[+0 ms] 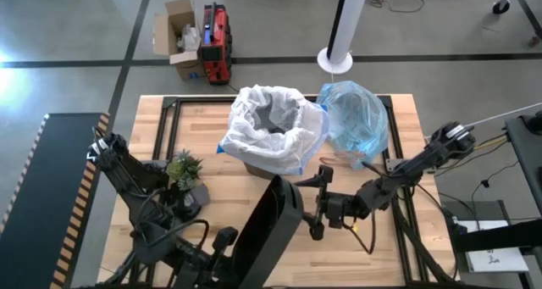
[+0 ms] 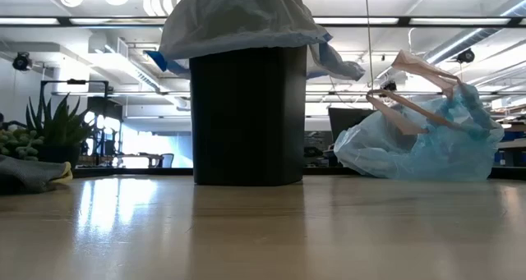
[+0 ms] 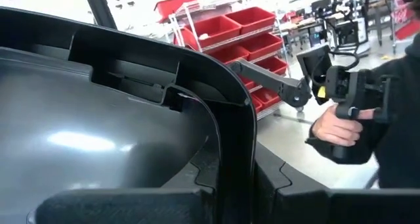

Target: Place trash/remove bag and relplace

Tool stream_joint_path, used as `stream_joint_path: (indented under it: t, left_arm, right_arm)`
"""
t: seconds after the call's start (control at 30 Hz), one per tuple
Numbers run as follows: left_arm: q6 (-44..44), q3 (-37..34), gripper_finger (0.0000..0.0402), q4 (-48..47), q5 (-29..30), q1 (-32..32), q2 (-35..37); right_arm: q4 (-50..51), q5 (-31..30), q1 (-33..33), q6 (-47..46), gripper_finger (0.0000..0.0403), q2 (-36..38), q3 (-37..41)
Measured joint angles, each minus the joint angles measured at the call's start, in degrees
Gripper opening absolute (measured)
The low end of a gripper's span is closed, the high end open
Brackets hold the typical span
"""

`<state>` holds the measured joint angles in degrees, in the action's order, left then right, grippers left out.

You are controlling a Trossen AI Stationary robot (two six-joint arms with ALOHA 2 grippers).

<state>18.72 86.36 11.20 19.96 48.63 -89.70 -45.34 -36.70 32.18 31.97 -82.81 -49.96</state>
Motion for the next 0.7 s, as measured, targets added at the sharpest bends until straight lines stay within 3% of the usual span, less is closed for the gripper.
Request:
stream_joint_path:
  t: [0.13, 0.3, 0.57, 0.7]
  left_arm:
    - [-3.1, -4.3, 0.0027, 4.4, -0.1, 0.2, -0.1]
    - [-5.4, -15.0, 0.0025, 19.7, -0.2, -0.4, -0.2]
    - [-12.6, -36.7, 0.0025, 53.5, -4.5, -4.9, -0.2]
    - [-16.5, -44.5, 0.0028, 63.0, -5.2, -7.8, -0.2]
  right_arm:
    - [0.9, -5.2, 4.3, 1.1, 0.0310, 0.0, 0.7]
    - [7.8, -12.7, 9.5, -2.8, 0.0310, 0.0, 0.8]
    - [31.5, -11.2, 10.6, -29.0, 0.0309, 0.0, 0.9]
    - [40.2, -9.9, 9.4, -41.3, 0.0305, -0.1, 1.8]
